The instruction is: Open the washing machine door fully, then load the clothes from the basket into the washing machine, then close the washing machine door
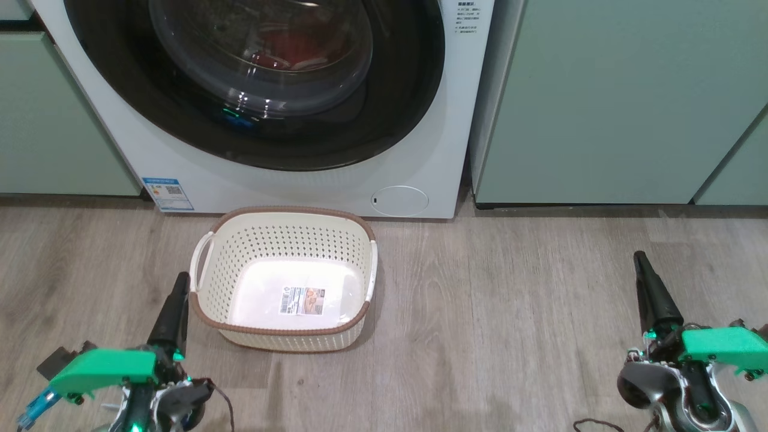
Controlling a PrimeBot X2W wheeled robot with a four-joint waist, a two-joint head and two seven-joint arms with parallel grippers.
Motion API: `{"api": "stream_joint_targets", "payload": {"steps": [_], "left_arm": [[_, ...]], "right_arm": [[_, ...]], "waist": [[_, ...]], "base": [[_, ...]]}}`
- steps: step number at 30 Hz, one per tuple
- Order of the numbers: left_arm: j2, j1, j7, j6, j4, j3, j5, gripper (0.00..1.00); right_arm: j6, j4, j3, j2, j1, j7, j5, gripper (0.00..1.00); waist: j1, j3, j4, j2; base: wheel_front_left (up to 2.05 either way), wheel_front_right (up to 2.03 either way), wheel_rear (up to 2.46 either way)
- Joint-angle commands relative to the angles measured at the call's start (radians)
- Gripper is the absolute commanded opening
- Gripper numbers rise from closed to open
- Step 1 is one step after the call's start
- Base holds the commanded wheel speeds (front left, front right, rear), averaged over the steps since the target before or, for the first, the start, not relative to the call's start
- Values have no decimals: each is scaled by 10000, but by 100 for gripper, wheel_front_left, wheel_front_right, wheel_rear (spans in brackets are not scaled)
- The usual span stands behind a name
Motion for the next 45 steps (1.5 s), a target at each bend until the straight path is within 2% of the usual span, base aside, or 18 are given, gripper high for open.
{"api": "stream_joint_targets", "payload": {"steps": [1,45], "left_arm": [[59,-489,48,-92,-290,369,39,0],[28,-492,83,-92,-289,413,76,0]], "right_arm": [[0,-324,167,-101,-497,83,-66,0],[0,-323,140,-83,-500,104,-88,0]], "waist": [[0,0,0,0],[0,0,0,0]], "base": [[0,0,0],[0,0,0]]}}
